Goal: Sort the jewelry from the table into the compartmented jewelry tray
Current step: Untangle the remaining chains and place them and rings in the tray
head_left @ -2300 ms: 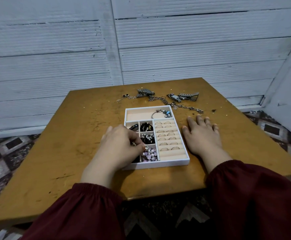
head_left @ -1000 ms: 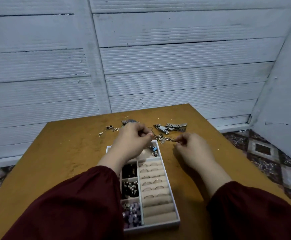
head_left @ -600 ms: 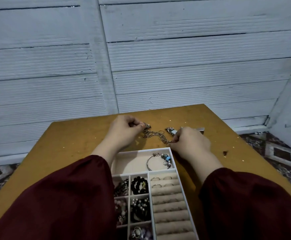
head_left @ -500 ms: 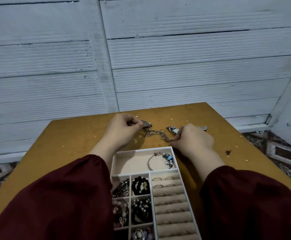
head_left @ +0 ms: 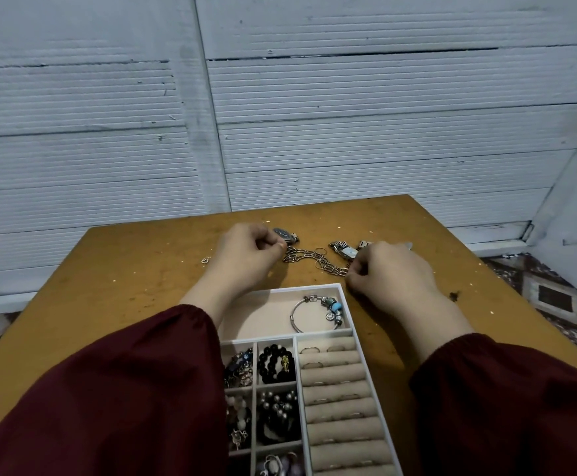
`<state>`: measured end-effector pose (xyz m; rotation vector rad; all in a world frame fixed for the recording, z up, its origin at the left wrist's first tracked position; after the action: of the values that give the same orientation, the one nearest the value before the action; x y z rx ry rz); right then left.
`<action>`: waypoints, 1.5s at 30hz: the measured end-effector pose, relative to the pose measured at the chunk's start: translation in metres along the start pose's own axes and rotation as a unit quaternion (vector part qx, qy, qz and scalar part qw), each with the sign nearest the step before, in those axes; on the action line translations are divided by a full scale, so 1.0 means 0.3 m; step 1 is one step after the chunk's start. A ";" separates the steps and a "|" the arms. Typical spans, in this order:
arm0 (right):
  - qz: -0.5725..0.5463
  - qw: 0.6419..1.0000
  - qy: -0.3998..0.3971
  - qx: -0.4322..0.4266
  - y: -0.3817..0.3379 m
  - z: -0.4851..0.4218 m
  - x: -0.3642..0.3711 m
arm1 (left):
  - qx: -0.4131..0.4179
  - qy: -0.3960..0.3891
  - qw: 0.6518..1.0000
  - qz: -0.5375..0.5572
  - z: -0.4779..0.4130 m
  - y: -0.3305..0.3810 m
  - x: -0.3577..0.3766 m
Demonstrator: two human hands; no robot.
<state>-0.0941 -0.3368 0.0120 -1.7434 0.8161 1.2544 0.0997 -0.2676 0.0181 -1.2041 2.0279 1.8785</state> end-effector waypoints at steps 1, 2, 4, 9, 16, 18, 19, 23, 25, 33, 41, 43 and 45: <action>-0.004 1.000 0.001 -0.003 0.003 -0.001 0.003 | 0.000 -0.001 1.000 -0.008 -0.001 0.002 0.001; -0.011 1.000 0.000 -0.006 0.004 -0.003 0.006 | 0.000 -0.001 1.000 -0.010 -0.002 0.005 0.000; -0.041 0.999 -0.010 -0.008 0.011 -0.006 0.016 | 0.001 -0.002 1.000 -0.003 -0.001 0.013 -0.003; -0.168 0.986 0.020 0.008 0.026 -0.005 0.002 | 0.014 -0.010 0.999 -0.038 0.008 0.021 0.016; -0.188 0.976 0.104 -0.013 -0.028 -0.006 -0.023 | 0.015 -0.014 0.997 -0.069 0.035 0.007 0.024; -0.209 0.970 0.122 -0.026 -0.045 -0.013 -0.024 | 0.005 0.004 0.997 -0.076 0.034 -0.014 -0.005; -0.227 0.965 0.124 -0.033 -0.054 -0.018 -0.022 | -0.002 0.018 0.997 -0.075 0.031 -0.026 -0.022; -0.275 0.952 0.124 -0.053 -0.093 -0.036 -0.024 | -0.038 0.072 0.995 -0.052 0.013 -0.086 -0.094; -0.311 0.941 0.119 -0.055 -0.101 -0.045 -0.016 | -0.042 0.077 0.994 -0.057 0.007 -0.101 -0.105; -0.417 0.901 0.116 -0.017 -0.042 -0.072 0.016 | 0.003 -0.026 0.992 -0.120 -0.031 -0.029 0.018; -0.463 0.872 0.160 0.010 0.014 -0.066 0.006 | 0.052 -0.124 0.980 -0.149 -0.039 0.059 0.144; -0.461 0.870 0.174 0.012 0.022 -0.063 -0.001 | 0.065 -0.130 0.972 -0.186 -0.039 0.080 0.174; -0.464 0.867 0.183 0.010 0.022 -0.060 -0.003 | 0.073 -0.121 0.965 -0.222 -0.039 0.095 0.189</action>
<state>-0.0925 -0.3558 0.0141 -1.9961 0.0945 0.2671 0.0488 -0.3063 0.0101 -1.1990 1.5780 1.5456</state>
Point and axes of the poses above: each hand's wrist, its own z-axis away from the middle knuckle, its own x-axis out of the palm, y = z × x, the point moved 7 cm from there along -z, towards the middle knuckle
